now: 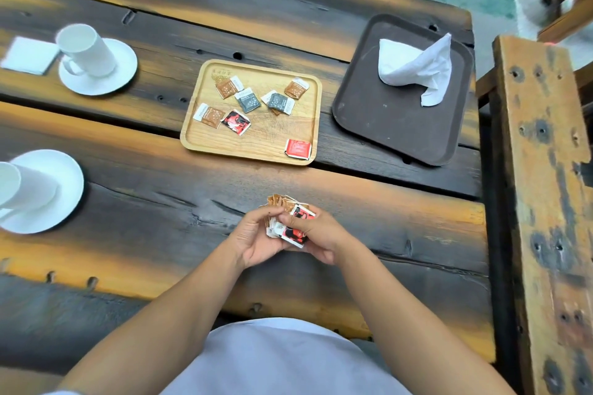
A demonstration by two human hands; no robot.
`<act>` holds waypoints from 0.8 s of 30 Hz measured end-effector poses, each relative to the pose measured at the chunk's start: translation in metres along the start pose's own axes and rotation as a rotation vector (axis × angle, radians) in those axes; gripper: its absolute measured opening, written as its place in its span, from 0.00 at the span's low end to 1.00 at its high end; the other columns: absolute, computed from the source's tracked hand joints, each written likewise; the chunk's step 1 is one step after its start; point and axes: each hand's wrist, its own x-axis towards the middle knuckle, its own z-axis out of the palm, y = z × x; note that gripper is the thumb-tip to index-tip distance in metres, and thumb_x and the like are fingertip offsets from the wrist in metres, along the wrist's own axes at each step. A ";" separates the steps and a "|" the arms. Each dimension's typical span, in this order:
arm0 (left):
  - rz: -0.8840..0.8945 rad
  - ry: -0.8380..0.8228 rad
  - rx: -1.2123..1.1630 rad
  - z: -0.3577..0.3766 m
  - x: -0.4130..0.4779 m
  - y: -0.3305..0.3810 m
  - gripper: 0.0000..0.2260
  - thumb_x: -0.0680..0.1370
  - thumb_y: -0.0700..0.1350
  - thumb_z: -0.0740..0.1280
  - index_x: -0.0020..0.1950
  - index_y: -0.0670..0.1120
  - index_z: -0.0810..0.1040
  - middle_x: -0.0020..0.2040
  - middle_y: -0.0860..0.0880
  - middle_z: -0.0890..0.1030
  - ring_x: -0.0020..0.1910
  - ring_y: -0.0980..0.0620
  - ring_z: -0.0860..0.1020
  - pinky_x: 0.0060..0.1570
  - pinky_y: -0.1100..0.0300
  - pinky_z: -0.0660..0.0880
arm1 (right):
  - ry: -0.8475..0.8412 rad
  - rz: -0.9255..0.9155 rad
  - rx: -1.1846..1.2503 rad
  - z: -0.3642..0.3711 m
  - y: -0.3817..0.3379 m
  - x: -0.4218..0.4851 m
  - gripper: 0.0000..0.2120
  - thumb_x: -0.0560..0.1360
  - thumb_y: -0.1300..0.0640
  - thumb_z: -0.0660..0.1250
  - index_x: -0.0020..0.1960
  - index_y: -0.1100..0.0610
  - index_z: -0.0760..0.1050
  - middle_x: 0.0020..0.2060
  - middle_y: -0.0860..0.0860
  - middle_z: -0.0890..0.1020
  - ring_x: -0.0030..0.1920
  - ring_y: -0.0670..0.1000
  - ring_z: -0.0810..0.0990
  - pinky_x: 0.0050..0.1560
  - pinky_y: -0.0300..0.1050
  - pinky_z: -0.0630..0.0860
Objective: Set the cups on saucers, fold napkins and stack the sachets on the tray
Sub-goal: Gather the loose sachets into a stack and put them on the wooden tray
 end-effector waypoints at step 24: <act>-0.102 0.358 0.174 -0.027 0.050 0.194 0.14 0.68 0.33 0.68 0.53 0.32 0.78 0.49 0.36 0.83 0.47 0.43 0.84 0.50 0.50 0.82 | 0.095 0.061 0.025 0.062 -0.135 0.138 0.21 0.71 0.74 0.69 0.63 0.65 0.74 0.52 0.63 0.81 0.49 0.59 0.82 0.55 0.56 0.79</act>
